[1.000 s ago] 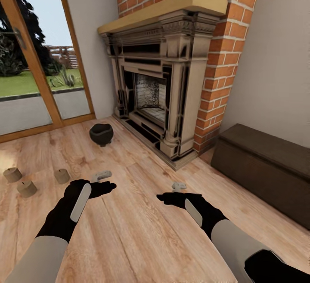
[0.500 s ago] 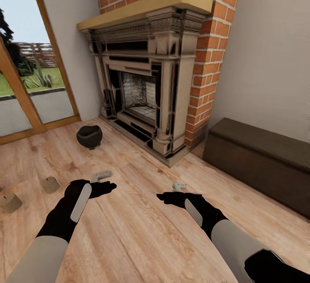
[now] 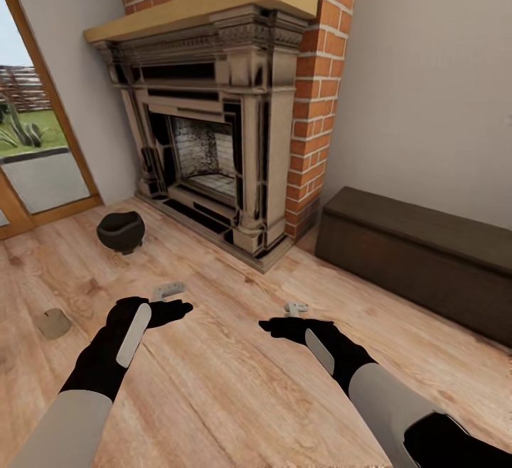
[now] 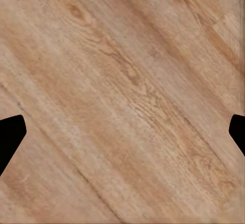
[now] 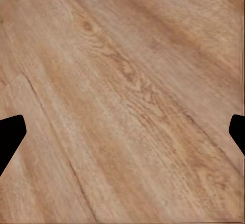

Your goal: Place each of the two pumpkins and all three candles from the living room inside a cabinet in the living room (use any cabinet), then make sure every cabinet is closed, and position the cauldron so it is next to a table in the living room.

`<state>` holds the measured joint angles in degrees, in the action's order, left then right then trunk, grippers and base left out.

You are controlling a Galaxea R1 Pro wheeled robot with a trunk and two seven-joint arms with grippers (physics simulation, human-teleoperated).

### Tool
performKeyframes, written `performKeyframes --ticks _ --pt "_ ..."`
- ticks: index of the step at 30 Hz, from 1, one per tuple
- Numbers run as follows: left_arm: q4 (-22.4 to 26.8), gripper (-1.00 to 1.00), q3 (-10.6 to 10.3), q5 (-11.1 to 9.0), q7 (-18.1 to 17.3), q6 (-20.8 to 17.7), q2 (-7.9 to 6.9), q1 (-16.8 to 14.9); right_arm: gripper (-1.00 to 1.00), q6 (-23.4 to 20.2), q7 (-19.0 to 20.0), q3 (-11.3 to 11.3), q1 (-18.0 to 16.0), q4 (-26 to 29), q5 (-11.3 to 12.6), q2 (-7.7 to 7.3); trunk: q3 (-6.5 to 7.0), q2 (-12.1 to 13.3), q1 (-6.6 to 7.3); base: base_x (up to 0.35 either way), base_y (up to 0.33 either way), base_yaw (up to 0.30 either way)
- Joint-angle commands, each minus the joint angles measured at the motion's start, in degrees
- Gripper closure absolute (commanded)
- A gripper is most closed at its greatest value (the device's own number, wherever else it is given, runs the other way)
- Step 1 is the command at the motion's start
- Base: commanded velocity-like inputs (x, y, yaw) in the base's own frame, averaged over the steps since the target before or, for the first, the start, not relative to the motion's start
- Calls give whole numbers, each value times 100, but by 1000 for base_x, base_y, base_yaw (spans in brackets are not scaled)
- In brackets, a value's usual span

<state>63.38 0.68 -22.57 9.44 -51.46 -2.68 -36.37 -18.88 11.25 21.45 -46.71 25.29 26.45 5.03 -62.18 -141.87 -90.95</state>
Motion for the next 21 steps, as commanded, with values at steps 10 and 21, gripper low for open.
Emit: performKeyframes --ticks 10,21 --pt "8 -100 -8 -63 49 -22 1 -1 -100 -19 0 18 -5 2 22 -2 -54 -2 1 0 8 -248" --pt "8 -100 -54 -55 56 -22 12 -1 -100 -8 0 18 -4 2 25 -2 -107 -2 1 0 0 -248"
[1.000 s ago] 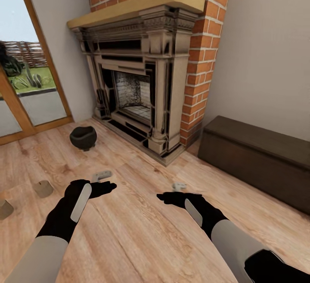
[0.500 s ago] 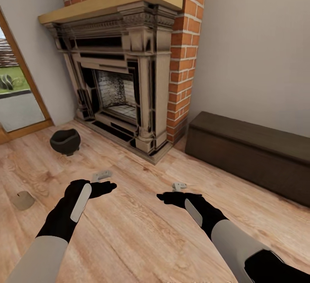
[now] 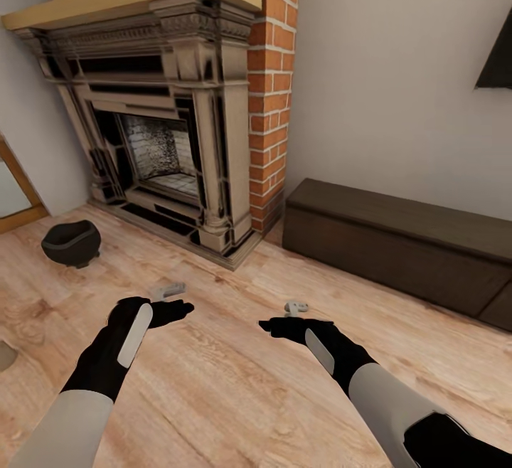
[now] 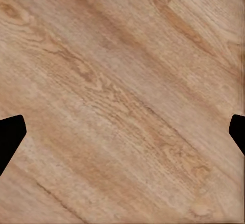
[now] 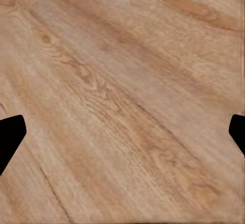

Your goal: Place each of the two pumpkins and all three candles from the living room inside a cabinet in the living room (use any cabinet), then make sure every cabinet is closed, and position the cauldron so it is next to a table in the living room.

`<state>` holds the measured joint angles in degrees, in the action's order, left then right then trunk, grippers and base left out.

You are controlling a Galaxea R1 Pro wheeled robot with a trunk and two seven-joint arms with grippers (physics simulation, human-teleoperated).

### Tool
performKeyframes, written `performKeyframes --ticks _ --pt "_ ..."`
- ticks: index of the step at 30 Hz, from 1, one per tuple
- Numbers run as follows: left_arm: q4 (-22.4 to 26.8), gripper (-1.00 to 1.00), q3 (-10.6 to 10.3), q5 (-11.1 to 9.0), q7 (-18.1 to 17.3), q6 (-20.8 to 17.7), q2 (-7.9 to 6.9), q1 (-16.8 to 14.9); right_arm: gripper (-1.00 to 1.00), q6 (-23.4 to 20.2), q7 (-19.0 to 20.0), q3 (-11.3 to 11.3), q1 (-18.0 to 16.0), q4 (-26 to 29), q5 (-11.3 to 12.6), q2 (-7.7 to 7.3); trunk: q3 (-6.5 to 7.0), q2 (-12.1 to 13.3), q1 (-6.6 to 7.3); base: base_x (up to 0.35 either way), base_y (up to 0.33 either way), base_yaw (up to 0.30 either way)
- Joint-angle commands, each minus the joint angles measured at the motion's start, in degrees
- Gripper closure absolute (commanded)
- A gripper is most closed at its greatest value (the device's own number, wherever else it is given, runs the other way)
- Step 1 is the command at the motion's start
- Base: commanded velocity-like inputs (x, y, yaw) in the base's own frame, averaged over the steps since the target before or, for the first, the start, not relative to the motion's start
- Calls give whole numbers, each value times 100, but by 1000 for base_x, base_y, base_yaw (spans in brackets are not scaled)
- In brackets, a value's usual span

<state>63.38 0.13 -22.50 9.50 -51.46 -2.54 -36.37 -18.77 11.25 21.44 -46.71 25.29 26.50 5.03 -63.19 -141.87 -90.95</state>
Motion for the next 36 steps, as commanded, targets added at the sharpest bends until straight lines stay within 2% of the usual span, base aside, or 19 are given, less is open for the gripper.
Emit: performKeyframes --ticks 1,36 --pt "11 -100 -1 -62 50 -22 -1 -1 -100 -20 0 18 -5 2 20 -2 -10 -2 1 0 0 -248" --pt "14 -100 -13 -59 49 -15 10 -1 -100 43 0 18 -5 2 22 -25 -181 -2 1 0 0 -248"
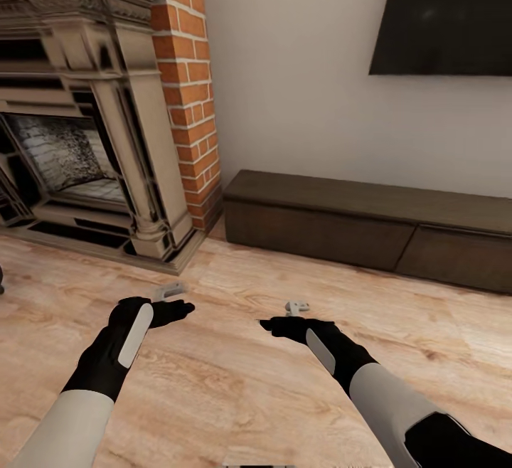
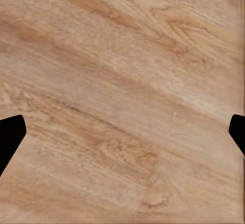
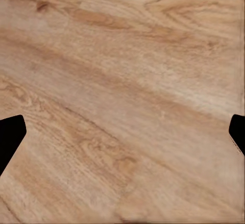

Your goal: Place each of the two pumpkins and all three candles from the living room inside a cabinet in the living room (use any cabinet), then make sure every cabinet is closed, and position the cauldron so it is next to a table in the living room.

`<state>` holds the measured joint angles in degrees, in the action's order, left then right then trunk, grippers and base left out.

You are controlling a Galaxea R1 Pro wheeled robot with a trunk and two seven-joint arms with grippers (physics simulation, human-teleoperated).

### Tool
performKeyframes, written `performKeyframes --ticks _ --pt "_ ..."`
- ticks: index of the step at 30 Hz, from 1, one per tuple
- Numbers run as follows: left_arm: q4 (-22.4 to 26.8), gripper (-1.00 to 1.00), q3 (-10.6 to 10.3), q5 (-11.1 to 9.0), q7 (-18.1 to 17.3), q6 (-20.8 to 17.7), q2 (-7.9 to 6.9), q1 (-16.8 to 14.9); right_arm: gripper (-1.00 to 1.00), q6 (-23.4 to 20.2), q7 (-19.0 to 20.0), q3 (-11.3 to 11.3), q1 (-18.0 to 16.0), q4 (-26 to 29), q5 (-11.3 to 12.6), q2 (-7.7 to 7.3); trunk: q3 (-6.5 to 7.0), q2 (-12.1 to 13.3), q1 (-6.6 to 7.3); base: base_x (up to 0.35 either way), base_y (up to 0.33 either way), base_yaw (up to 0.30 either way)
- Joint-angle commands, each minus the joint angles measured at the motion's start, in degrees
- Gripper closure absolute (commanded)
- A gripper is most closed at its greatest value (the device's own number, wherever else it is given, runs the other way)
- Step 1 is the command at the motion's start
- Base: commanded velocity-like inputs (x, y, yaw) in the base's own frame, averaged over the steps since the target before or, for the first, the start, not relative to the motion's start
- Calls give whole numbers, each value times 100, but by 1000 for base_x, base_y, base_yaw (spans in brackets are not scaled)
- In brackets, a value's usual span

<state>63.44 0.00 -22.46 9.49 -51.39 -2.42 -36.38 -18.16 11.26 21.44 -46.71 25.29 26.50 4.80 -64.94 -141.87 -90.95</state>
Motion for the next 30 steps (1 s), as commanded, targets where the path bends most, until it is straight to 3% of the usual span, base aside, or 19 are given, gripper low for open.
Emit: performKeyframes --ticks 1,30 --pt "9 -100 0 -64 51 -21 -3 -1 -100 -20 -1 18 -5 2 21 -2 -10 -2 1 0 0 -246" --pt "10 -100 0 -65 66 -23 25 -1 -100 -17 -1 18 -3 2 25 -2 -160 -2 1 0 0 -242"
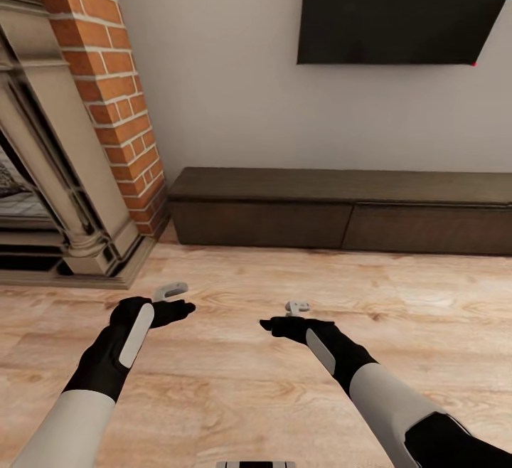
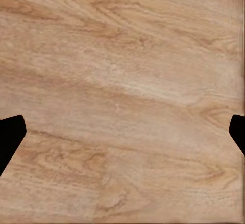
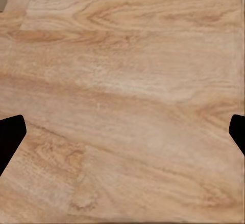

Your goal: Place each of the two pumpkins and all three candles from the living room inside a cabinet in the living room (use any cabinet), then make sure every cabinet is closed, and position the cauldron so it is next to a table in the living room.

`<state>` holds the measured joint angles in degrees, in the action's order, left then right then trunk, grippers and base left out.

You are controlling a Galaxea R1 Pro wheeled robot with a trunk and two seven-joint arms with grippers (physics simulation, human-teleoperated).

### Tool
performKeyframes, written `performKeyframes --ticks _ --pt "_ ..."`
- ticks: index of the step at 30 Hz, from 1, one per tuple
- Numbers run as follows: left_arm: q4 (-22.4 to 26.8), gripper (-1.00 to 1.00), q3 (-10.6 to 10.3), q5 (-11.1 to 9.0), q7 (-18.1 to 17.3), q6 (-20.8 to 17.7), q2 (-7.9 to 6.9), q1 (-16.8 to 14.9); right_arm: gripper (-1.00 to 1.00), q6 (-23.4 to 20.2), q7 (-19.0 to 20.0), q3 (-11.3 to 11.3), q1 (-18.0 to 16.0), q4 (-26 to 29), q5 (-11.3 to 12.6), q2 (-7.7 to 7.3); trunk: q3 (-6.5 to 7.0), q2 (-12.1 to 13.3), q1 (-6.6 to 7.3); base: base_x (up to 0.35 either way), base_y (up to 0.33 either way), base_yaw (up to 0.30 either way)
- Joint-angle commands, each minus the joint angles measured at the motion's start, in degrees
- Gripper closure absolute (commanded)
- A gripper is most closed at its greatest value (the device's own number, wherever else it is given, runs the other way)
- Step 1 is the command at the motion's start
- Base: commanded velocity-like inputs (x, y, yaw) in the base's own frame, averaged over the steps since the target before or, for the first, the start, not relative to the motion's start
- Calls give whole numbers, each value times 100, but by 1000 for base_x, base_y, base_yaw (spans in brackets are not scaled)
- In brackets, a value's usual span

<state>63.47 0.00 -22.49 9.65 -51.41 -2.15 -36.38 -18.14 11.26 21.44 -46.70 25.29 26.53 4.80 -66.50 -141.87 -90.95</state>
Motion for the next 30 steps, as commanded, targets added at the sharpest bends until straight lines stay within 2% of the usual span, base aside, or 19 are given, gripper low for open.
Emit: performKeyframes --ticks 1,13,18,30 --pt "8 -100 0 -62 51 -21 0 -1 -100 -17 -1 18 -5 2 24 -2 -10 -2 1 0 0 -240" --pt "0 -100 0 -62 69 -24 12 -1 -100 -21 -1 10 -4 2 51 -5 -74 -2 1 5 0 -240" --pt "-1 -100 0 -62 71 -26 13 -1 -100 -12 -1 10 -6 2 51 -5 -106 -2 1 186 115 -205" --pt "0 -100 0 -65 65 -18 22 -1 -100 334 6 11 -5 4 53 -5 -120 -2 1 202 45 -25"
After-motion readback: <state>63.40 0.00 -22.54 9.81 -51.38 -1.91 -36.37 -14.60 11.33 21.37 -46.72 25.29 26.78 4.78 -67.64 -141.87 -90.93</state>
